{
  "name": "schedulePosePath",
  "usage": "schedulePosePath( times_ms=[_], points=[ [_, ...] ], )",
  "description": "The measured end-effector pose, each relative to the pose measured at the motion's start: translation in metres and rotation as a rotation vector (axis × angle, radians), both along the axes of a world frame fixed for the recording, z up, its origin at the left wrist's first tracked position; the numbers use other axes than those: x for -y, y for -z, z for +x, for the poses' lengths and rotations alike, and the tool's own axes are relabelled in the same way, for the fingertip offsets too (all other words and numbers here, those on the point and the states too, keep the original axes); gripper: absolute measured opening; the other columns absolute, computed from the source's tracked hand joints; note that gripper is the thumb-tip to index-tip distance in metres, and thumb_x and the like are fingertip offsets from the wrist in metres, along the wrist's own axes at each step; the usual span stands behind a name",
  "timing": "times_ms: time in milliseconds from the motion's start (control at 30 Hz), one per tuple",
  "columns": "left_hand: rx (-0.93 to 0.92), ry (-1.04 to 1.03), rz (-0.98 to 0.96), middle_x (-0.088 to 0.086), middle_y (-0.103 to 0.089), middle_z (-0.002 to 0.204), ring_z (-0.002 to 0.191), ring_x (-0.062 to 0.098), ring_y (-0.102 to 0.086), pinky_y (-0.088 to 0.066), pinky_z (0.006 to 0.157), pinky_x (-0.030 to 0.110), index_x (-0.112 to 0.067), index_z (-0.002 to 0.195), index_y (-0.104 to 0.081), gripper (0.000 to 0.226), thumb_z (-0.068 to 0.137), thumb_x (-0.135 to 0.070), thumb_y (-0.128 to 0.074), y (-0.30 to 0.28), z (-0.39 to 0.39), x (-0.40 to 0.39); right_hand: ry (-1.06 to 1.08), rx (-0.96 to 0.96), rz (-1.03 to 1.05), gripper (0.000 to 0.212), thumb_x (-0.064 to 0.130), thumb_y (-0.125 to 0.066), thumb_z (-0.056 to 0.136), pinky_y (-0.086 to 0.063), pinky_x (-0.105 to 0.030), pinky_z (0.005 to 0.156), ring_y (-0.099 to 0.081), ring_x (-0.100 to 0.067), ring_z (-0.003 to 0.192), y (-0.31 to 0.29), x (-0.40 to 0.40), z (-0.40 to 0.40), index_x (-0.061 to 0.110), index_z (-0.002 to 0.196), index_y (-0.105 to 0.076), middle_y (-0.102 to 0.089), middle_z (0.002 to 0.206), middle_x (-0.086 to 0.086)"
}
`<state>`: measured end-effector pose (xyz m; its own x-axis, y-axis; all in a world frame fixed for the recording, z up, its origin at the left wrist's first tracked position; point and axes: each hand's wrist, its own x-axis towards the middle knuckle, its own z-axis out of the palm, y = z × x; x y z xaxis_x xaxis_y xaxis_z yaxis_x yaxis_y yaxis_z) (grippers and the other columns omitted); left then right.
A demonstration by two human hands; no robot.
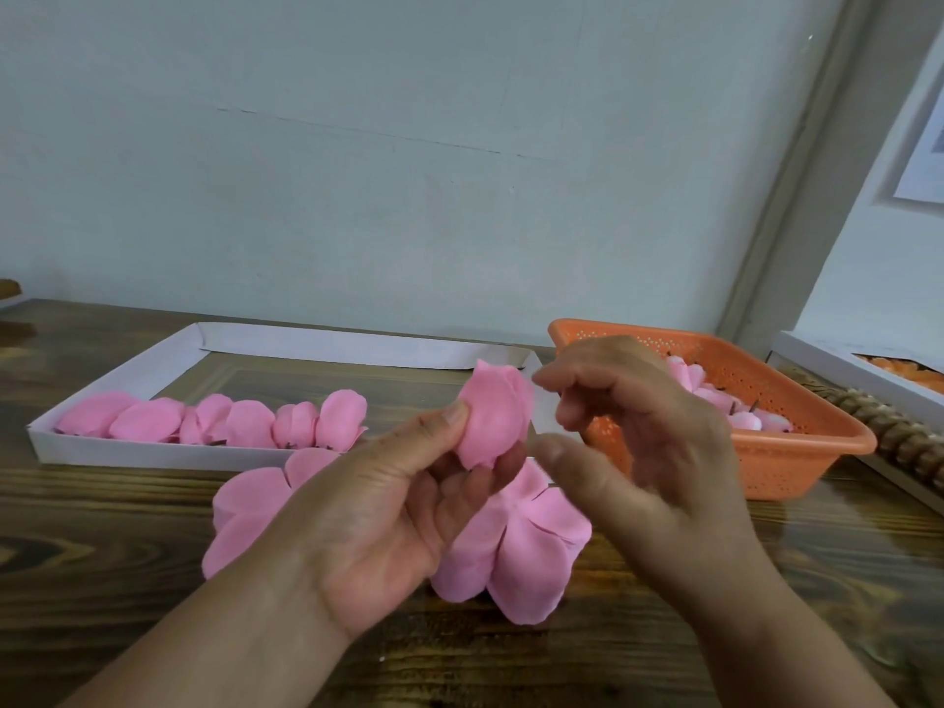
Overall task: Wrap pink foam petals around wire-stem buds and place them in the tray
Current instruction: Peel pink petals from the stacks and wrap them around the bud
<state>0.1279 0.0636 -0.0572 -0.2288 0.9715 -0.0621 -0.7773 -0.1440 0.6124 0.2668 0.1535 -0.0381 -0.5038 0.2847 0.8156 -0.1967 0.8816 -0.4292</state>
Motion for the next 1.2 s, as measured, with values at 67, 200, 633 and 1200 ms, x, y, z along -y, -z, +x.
schedulePosePath(
  times_ms=[67,200,633,1200],
  points=[
    [0.012,-0.013,0.015,0.012,-0.072,0.089,0.075,0.018,-0.072,-0.053,0.08,0.035,0.005,0.094,-0.073,0.033,0.065,-0.009,-0.067,0.0002,0.0008,0.0,0.061,0.035,0.059,0.028,0.027,-0.065,0.075,-0.043,-0.018,0.071,-0.052,-0.014,0.078,0.0017,0.0039,-0.0021,0.011,0.098,-0.062,-0.057,0.088,0.007],
    [-0.078,-0.066,0.034,0.013,-0.069,0.069,0.062,0.018,-0.07,-0.057,0.066,0.027,0.005,0.089,-0.065,0.028,0.065,-0.009,-0.064,0.0002,0.0057,0.0002,0.134,-0.015,0.013,0.023,0.024,-0.071,0.074,-0.042,-0.013,0.067,-0.053,-0.01,0.07,0.0067,0.0096,-0.0086,0.013,0.091,-0.059,-0.053,0.078,0.012],
    [-0.052,-0.024,0.072,0.021,-0.071,0.095,0.076,0.022,-0.072,-0.06,0.062,0.027,0.01,0.119,-0.053,0.052,0.072,-0.011,-0.062,0.0,0.0055,0.0021,-0.005,0.072,-0.006,0.01,0.01,-0.07,0.074,-0.041,-0.016,0.068,-0.048,-0.008,0.067,0.0046,0.0049,-0.0062,0.014,0.081,-0.064,-0.056,0.074,0.003],
    [0.02,0.099,-0.057,0.019,-0.07,0.108,0.089,0.02,-0.072,-0.06,0.063,0.027,0.004,0.1,-0.072,0.028,0.083,-0.015,-0.059,-0.0003,0.0028,0.002,-0.145,0.123,-0.088,0.047,-0.008,-0.064,0.068,-0.049,-0.028,0.074,-0.06,-0.016,0.075,0.0016,0.002,-0.002,0.017,0.107,-0.057,-0.063,0.084,0.005]
  ],
)
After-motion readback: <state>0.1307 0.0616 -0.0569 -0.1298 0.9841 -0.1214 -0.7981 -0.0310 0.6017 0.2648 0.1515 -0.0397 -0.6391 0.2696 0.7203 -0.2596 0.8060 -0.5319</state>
